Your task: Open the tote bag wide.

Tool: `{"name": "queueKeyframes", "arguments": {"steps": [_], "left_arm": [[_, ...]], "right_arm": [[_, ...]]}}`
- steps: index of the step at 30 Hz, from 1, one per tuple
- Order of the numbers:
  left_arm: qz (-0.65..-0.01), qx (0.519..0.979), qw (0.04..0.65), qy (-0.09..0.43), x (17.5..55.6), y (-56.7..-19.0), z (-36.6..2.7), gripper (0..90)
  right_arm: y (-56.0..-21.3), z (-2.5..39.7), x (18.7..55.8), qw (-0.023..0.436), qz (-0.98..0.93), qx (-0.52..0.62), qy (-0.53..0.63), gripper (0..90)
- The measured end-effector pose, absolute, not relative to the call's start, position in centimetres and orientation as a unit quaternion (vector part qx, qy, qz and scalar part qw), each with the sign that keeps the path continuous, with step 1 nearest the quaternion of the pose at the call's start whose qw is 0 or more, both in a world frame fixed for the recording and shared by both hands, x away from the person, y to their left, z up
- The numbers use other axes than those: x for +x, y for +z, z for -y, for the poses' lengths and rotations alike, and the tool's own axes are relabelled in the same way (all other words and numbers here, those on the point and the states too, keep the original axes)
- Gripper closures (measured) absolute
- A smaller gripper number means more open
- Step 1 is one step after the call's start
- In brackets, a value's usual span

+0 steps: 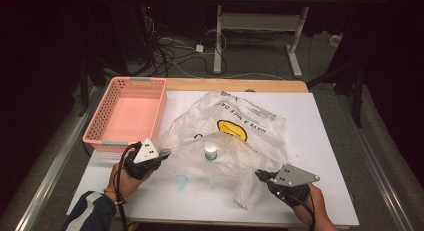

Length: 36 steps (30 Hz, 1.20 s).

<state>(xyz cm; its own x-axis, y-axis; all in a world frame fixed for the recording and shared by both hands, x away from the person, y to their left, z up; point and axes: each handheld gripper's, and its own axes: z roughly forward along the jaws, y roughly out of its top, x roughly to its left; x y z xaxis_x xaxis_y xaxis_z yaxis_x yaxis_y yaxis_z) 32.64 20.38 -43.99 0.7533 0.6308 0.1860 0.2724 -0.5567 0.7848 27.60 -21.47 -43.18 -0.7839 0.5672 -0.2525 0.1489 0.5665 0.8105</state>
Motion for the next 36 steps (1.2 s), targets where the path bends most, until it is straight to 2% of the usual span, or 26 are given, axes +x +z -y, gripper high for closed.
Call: {"name": "queueKeyframes", "arguments": {"steps": [11,23,28,36], "left_arm": [[-0.229,0.809,0.460,0.285,30.6,-40.8,-20.2,87.8],[-0.181,0.784,0.499,0.321,29.7,-37.8,-19.4,87.8],[-0.176,0.775,0.514,0.322,30.7,-37.4,-18.5,87.8],[-0.182,0.764,0.525,0.327,33.8,-37.8,-16.0,87.7]], "right_arm": [[-40.1,22.7,27.1,0.323,-0.796,0.212,0.466,90.0],[-37.4,22.7,27.6,0.358,-0.771,0.206,0.485,90.0],[-36.6,22.2,29.0,0.372,-0.760,0.216,0.487,90.0],[-36.1,21.8,32.4,0.371,-0.749,0.243,0.492,90.0]]}}
